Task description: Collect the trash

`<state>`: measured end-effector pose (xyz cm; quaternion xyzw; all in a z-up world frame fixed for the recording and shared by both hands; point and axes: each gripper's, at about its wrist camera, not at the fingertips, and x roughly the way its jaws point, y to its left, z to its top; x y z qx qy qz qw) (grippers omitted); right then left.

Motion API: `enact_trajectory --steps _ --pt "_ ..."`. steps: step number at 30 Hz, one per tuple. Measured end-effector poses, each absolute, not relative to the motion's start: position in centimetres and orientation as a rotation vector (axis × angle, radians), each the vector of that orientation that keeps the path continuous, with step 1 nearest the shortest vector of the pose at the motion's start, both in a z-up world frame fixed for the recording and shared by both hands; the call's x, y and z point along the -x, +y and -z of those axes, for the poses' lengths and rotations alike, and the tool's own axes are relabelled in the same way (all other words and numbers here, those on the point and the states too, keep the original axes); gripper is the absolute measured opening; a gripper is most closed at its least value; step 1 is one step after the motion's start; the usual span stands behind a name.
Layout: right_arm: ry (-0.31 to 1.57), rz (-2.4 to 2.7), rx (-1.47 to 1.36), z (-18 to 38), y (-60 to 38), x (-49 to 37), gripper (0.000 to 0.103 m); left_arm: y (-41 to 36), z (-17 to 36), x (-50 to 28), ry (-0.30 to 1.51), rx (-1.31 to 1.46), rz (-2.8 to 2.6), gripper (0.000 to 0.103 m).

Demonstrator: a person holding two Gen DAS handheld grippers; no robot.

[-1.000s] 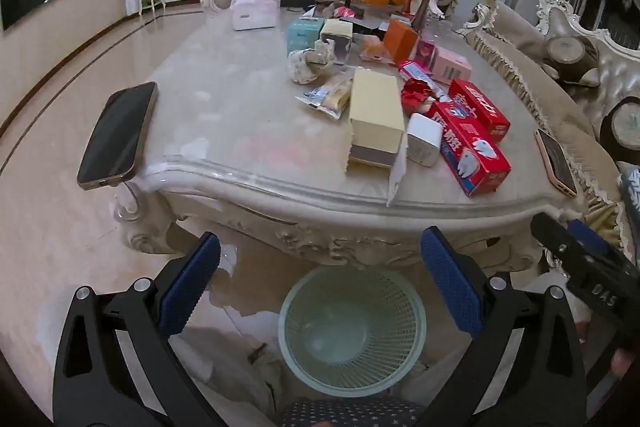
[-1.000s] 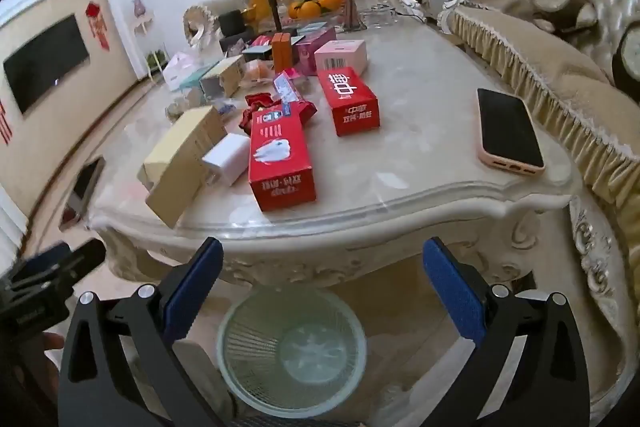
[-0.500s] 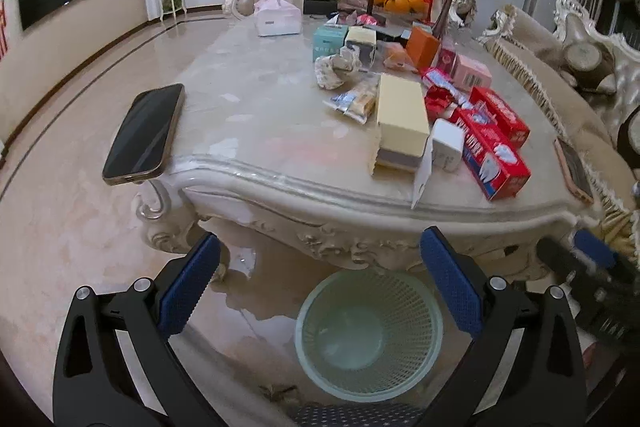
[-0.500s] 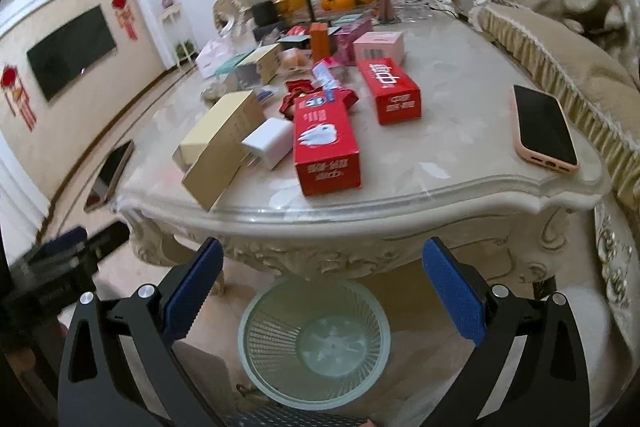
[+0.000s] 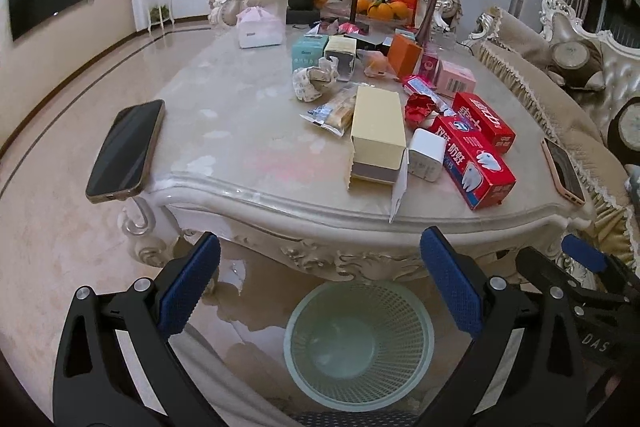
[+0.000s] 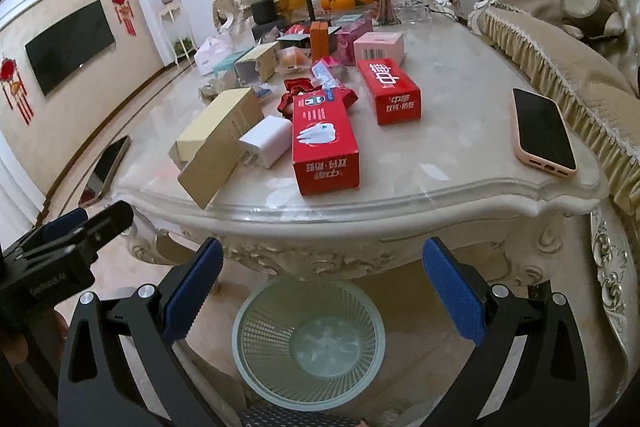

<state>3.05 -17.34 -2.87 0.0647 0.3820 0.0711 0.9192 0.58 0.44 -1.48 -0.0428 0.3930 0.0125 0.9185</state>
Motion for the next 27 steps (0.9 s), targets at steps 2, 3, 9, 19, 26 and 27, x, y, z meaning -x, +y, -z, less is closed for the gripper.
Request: enact_trajectory --steps 2,3,9,19,26,27 --pt "0.772 -0.147 -0.141 2.65 -17.32 -2.97 0.096 0.31 1.44 -0.74 0.809 0.069 -0.042 0.097" --pt "0.769 -0.147 -0.139 2.59 -17.21 -2.92 0.096 0.27 1.40 -0.73 0.804 0.060 -0.051 0.097" --pt "0.769 -0.146 -0.135 2.54 -16.90 -2.69 0.096 0.39 1.45 -0.25 0.796 0.059 -0.061 0.097" --pt "0.789 -0.137 -0.156 2.98 -16.83 -3.01 0.096 0.57 1.91 -0.13 0.814 0.047 -0.070 0.097" --pt "0.781 -0.119 -0.165 2.81 -17.31 -2.55 0.096 -0.03 2.14 -0.05 0.823 0.025 -0.055 0.097" --pt "0.783 -0.118 -0.165 2.83 -17.36 -2.60 0.096 -0.11 2.11 0.00 0.821 0.025 -0.054 0.097"
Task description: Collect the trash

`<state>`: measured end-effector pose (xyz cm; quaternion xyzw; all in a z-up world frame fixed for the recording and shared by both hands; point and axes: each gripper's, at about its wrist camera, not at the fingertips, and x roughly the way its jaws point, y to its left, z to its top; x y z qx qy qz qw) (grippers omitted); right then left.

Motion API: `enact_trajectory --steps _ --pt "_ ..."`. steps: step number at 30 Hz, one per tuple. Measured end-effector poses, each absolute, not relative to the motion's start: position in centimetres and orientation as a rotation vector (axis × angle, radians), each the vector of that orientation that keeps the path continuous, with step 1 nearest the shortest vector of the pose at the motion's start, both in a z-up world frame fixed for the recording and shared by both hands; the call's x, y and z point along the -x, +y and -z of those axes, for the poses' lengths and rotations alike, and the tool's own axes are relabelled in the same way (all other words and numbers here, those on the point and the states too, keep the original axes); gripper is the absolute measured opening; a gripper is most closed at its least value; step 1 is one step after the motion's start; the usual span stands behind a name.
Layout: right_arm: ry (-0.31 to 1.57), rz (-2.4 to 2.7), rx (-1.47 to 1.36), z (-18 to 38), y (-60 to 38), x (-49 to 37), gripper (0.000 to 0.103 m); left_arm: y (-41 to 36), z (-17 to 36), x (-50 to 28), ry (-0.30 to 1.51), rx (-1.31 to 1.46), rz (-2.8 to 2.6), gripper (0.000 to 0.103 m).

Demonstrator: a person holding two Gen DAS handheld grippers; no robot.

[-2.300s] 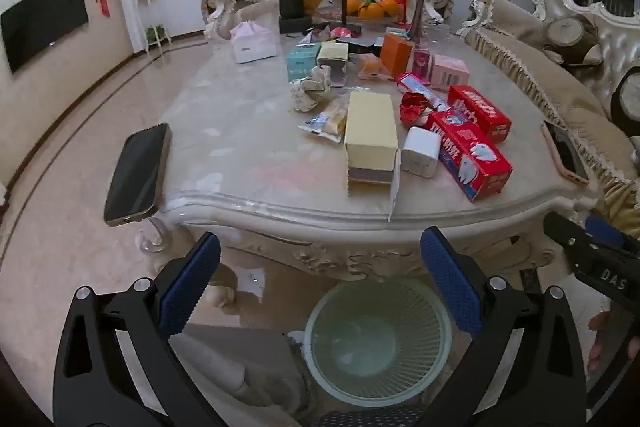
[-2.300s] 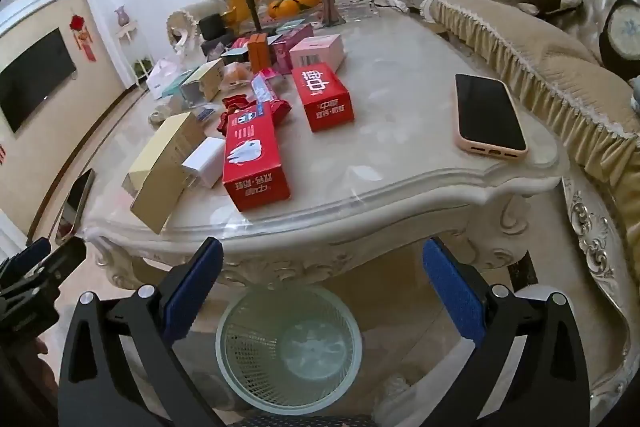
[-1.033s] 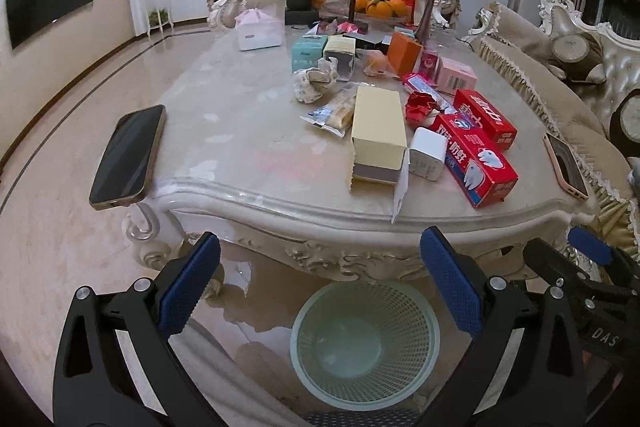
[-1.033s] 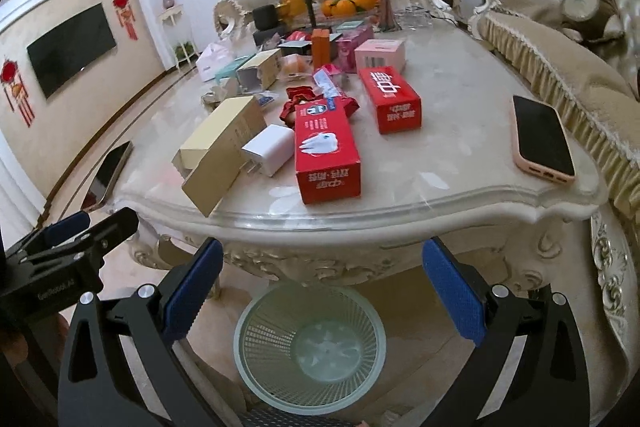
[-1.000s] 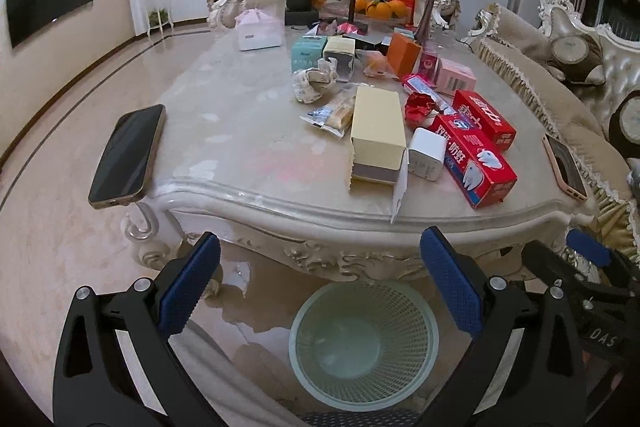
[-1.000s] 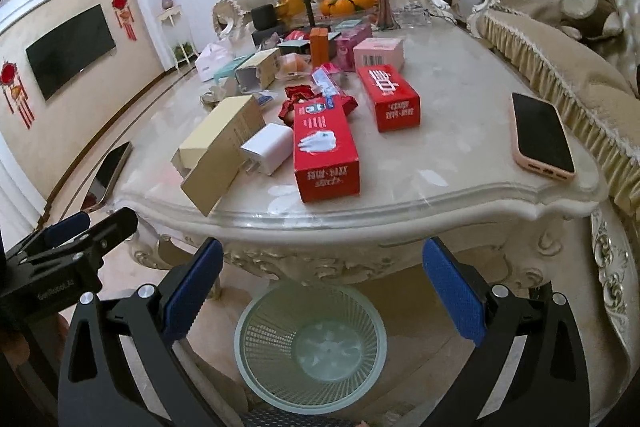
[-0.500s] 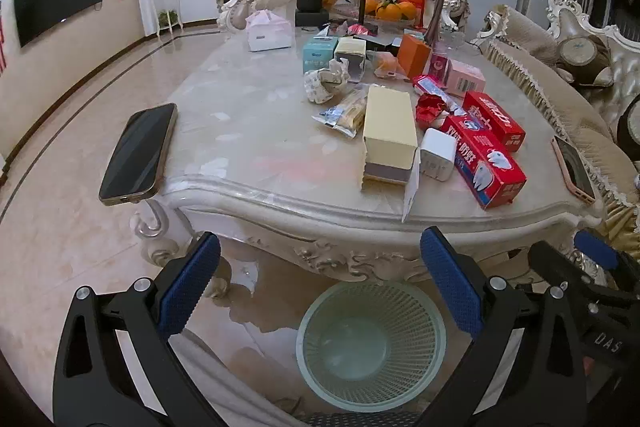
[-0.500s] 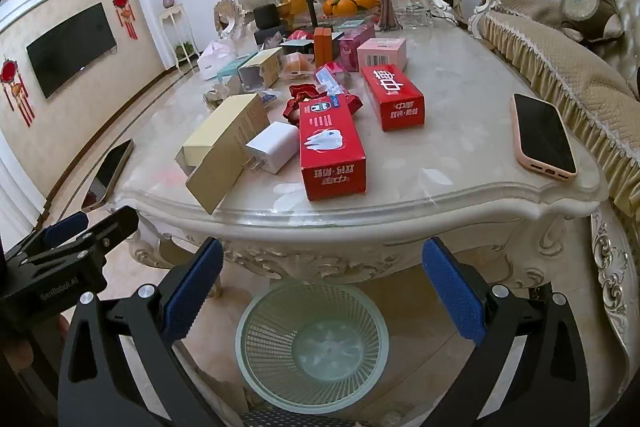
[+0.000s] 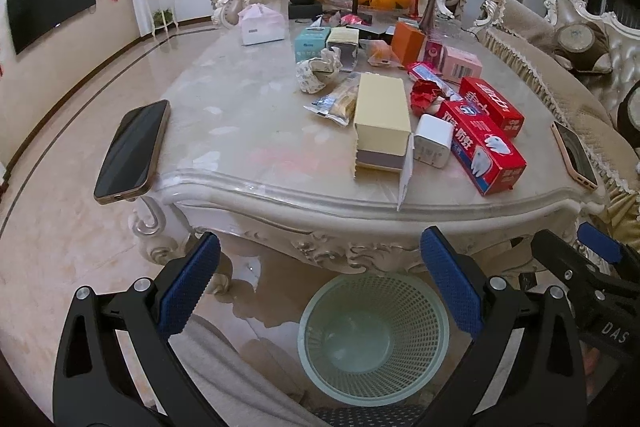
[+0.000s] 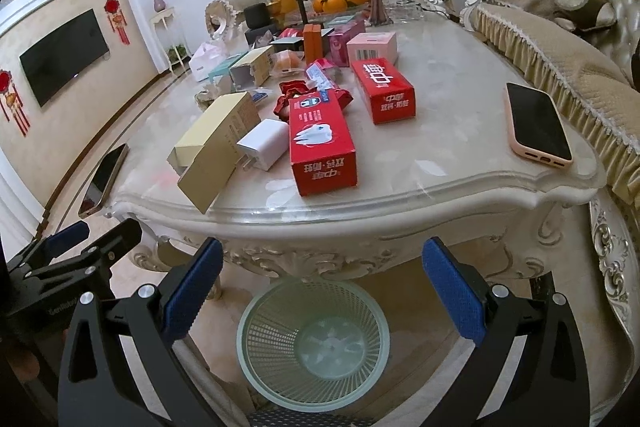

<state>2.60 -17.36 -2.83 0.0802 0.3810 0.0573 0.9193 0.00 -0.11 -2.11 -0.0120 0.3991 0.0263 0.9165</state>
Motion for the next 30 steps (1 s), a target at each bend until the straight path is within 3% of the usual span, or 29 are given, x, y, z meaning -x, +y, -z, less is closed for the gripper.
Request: enact_trajectory --steps 30 --pt "0.792 -0.122 -0.158 3.21 -17.70 -3.10 0.096 -0.95 2.70 -0.91 0.845 0.012 -0.042 0.097"
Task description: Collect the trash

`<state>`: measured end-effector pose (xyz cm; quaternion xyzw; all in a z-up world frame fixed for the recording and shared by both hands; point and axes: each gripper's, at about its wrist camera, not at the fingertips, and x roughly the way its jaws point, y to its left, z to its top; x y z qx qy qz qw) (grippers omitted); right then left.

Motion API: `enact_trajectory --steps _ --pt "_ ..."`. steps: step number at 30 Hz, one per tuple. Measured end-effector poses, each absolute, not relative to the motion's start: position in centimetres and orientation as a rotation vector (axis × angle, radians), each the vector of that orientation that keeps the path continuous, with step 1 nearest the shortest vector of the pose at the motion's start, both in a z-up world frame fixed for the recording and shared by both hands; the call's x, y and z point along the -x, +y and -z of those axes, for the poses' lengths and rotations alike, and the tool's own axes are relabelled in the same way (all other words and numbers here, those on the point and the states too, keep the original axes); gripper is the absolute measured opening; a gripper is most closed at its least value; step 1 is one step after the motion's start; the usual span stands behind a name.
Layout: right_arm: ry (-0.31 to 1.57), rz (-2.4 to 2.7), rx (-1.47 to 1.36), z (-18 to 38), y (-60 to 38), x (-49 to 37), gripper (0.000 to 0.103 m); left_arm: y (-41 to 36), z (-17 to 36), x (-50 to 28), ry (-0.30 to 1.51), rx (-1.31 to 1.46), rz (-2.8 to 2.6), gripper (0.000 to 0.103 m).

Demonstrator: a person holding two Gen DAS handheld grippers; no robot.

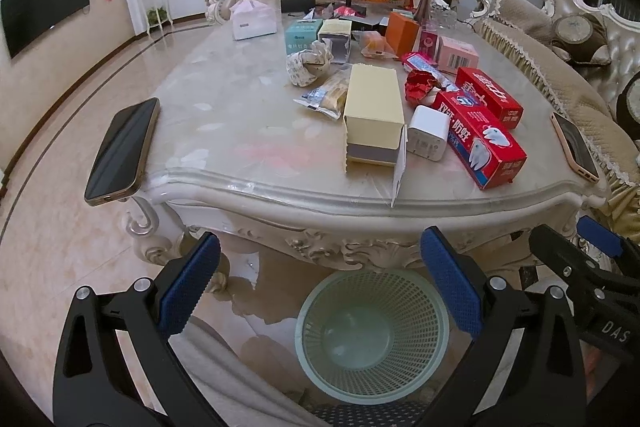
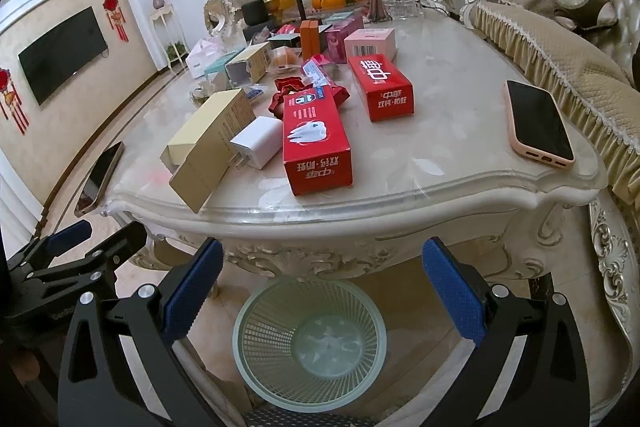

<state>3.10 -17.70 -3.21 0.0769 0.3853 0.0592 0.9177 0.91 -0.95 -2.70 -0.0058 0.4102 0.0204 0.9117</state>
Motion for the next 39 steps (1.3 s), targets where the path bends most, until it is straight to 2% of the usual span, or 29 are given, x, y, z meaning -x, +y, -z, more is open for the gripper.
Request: enact_trajectory --steps 8,13,26,28,29,31,32,33,34,39 --pt "0.750 -0.122 -0.131 2.9 -18.3 -4.6 0.096 -0.9 3.4 -2.1 0.831 0.027 0.032 0.097" --pt "0.731 -0.166 -0.115 2.5 -19.0 -6.7 0.096 -0.5 3.3 -4.3 0.743 0.067 0.146 0.097" --pt "0.768 -0.266 0.012 4.8 -17.2 -11.5 0.094 -2.8 4.6 -12.0 0.773 -0.042 0.130 0.097" --pt "0.777 -0.264 0.025 5.2 -16.9 -12.0 0.079 -2.7 5.0 -12.5 0.789 -0.046 0.129 0.097" --pt "0.790 -0.271 0.025 5.4 -16.9 -12.3 0.076 -2.6 5.1 -12.7 0.786 -0.039 0.135 0.097" --pt "0.795 -0.269 0.040 5.6 -16.6 -12.6 0.067 -2.4 5.0 -12.7 0.792 -0.025 0.154 0.090" --pt "0.796 -0.261 0.056 5.6 -16.4 -12.7 0.064 -2.4 4.8 -12.6 0.786 -0.013 0.179 0.071" --pt "0.794 -0.264 0.062 5.6 -16.4 -12.8 0.049 -2.5 4.6 -12.6 0.784 -0.023 0.181 0.045" --pt "0.796 -0.271 0.047 5.4 -16.5 -12.7 0.045 -2.7 4.6 -12.6 0.788 -0.045 0.179 0.046" --pt "0.783 -0.292 -0.003 4.7 -17.1 -12.1 0.045 -2.4 4.5 -11.9 0.780 -0.024 0.208 0.046"
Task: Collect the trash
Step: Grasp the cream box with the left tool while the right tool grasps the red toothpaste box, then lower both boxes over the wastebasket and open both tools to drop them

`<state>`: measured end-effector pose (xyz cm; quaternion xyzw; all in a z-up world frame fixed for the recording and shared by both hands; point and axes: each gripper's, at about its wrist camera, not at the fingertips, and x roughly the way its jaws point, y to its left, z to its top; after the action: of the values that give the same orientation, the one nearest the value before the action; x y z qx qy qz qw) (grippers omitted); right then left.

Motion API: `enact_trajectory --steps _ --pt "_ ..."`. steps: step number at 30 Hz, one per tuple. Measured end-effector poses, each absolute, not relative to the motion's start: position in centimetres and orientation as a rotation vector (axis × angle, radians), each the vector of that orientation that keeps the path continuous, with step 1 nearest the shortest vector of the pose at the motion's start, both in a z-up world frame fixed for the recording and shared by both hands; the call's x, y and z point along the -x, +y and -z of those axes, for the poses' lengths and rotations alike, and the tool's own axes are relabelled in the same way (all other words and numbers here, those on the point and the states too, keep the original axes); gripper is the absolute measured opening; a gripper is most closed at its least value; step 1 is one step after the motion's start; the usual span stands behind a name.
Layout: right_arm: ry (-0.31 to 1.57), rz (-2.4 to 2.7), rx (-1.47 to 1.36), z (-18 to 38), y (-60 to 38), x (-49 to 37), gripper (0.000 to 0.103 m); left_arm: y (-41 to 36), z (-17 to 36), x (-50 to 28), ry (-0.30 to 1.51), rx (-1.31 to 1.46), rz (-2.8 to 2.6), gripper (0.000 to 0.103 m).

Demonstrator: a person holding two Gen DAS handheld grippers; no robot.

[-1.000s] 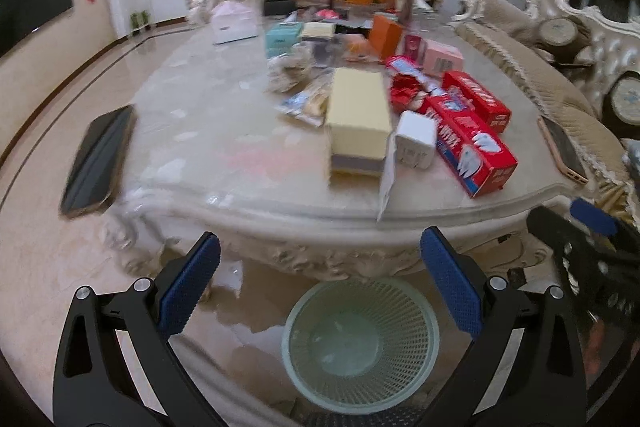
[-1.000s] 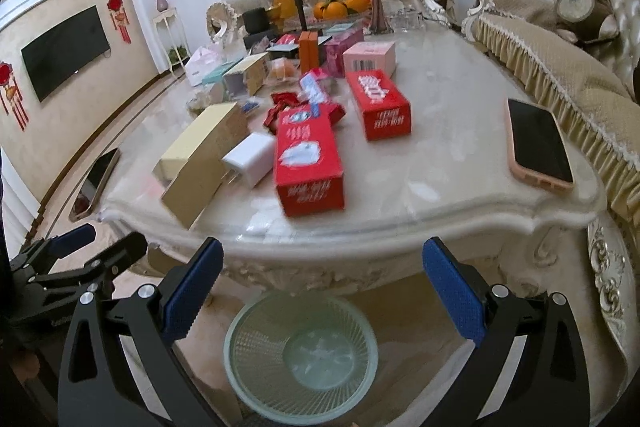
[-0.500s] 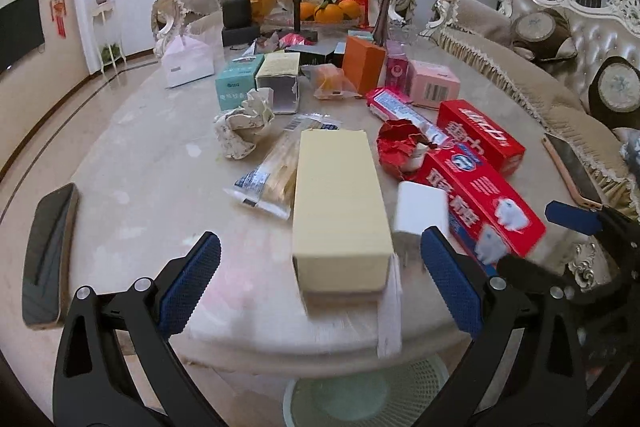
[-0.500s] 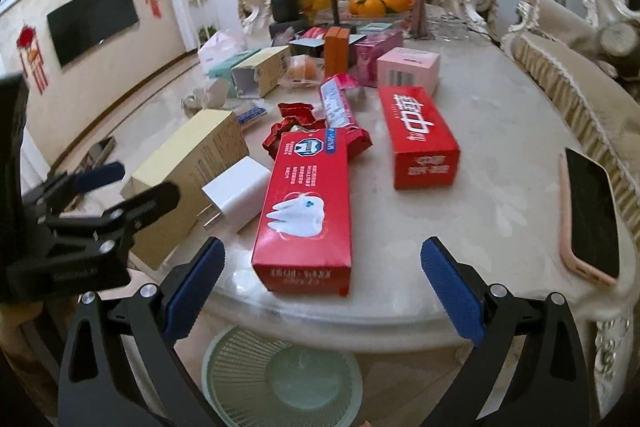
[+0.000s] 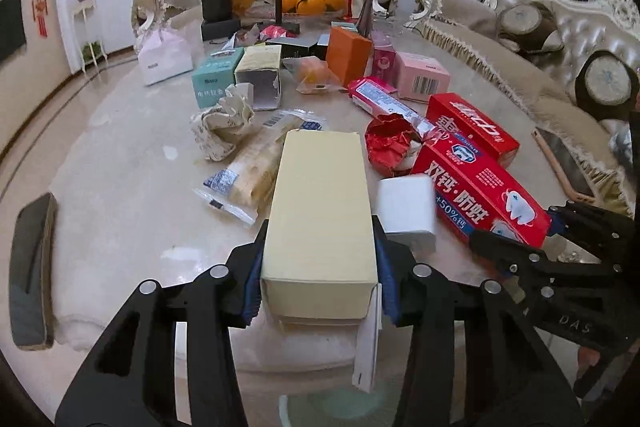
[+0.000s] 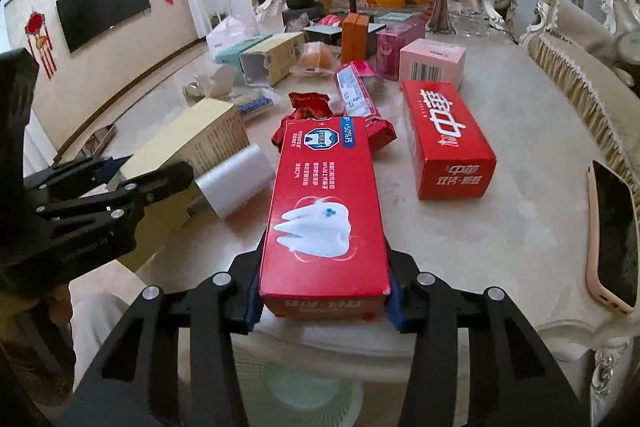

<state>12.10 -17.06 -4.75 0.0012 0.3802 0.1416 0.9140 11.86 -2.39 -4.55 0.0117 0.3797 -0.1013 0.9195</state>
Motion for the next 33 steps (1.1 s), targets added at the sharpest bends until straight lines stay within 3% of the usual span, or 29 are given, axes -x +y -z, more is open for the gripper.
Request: enact_trajectory --steps 9,13,16,19,26,33 --pt "0.741 -0.338 -0.130 2.7 -19.2 -11.2 0.045 -0.6 1.7 -10.1 0.717 0.083 0.260 0.045" --pt "0.704 -0.457 -0.176 -0.2 -19.9 -6.0 0.045 0.4 -2.0 -3.6 0.643 0.067 0.352 0.045" --pt "0.771 -0.521 -0.190 0.3 -19.8 -2.1 0.045 0.4 -1.9 1.1 0.675 0.023 0.387 0.045" --pt "0.930 -0.546 -0.186 3.9 -19.0 0.1 0.045 -0.1 1.3 4.1 0.823 0.003 0.411 0.046" --pt "1.288 -0.439 -0.124 18.4 -16.4 -3.4 0.045 -2.3 16.8 1.5 1.237 0.016 0.366 0.046" --pt "1.358 -0.415 -0.062 23.4 -14.1 -5.6 0.045 -2.6 23.8 -2.7 1.370 -0.002 0.303 0.047"
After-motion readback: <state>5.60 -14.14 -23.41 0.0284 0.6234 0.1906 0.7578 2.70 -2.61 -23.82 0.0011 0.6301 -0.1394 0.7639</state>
